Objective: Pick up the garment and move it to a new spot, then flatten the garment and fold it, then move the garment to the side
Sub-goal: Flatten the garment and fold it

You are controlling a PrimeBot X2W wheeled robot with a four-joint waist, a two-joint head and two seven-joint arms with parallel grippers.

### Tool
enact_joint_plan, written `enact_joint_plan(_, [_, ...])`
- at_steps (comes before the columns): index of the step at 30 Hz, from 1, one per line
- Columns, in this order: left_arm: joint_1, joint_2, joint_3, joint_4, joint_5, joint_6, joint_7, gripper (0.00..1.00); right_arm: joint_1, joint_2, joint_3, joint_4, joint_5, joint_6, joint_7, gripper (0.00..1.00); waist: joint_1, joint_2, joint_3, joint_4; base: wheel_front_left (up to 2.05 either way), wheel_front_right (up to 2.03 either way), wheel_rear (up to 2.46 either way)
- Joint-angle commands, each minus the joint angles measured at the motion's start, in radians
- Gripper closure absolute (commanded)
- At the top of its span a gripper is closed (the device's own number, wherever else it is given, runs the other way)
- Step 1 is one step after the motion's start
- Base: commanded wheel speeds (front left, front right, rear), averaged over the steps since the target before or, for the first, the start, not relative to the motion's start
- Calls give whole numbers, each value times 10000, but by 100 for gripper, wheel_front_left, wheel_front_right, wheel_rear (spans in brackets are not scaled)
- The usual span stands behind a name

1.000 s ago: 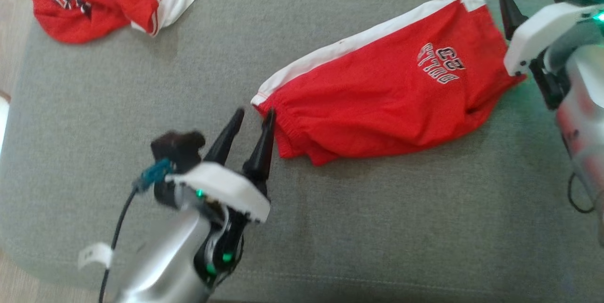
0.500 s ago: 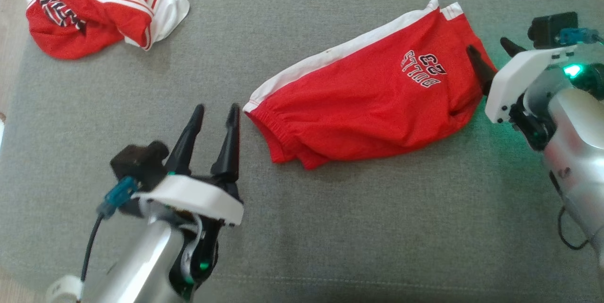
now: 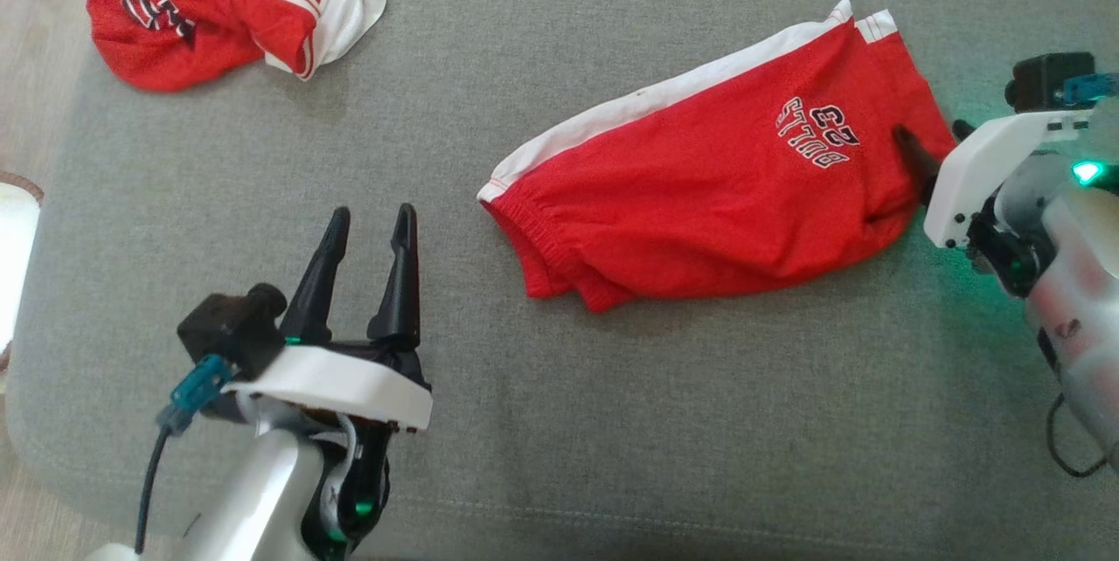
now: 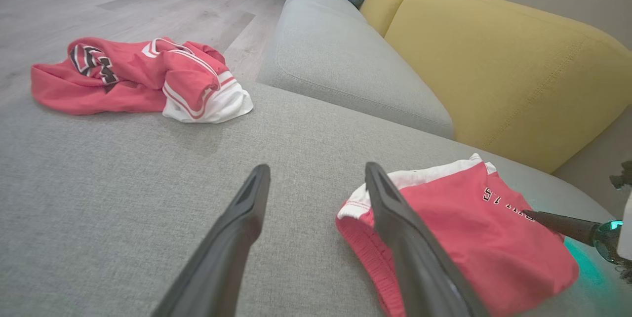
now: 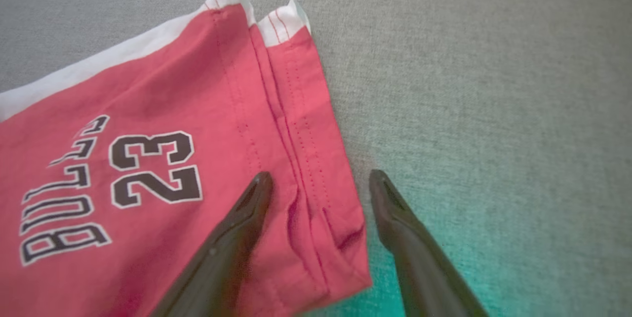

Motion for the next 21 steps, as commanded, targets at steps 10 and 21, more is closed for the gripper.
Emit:
enact_joint_plan(10, [45,-29,729,-213,326,-234,-122,0,549,327,584,-332,729,-9,558,100,0,0,-194,-337,0,0,0])
enact_joint_plan(21, [252,74,998,-191,375,-255,-122,0,837,852,348,16,630,-9,-1693,100,0,0,-722,-1739,0,0,0])
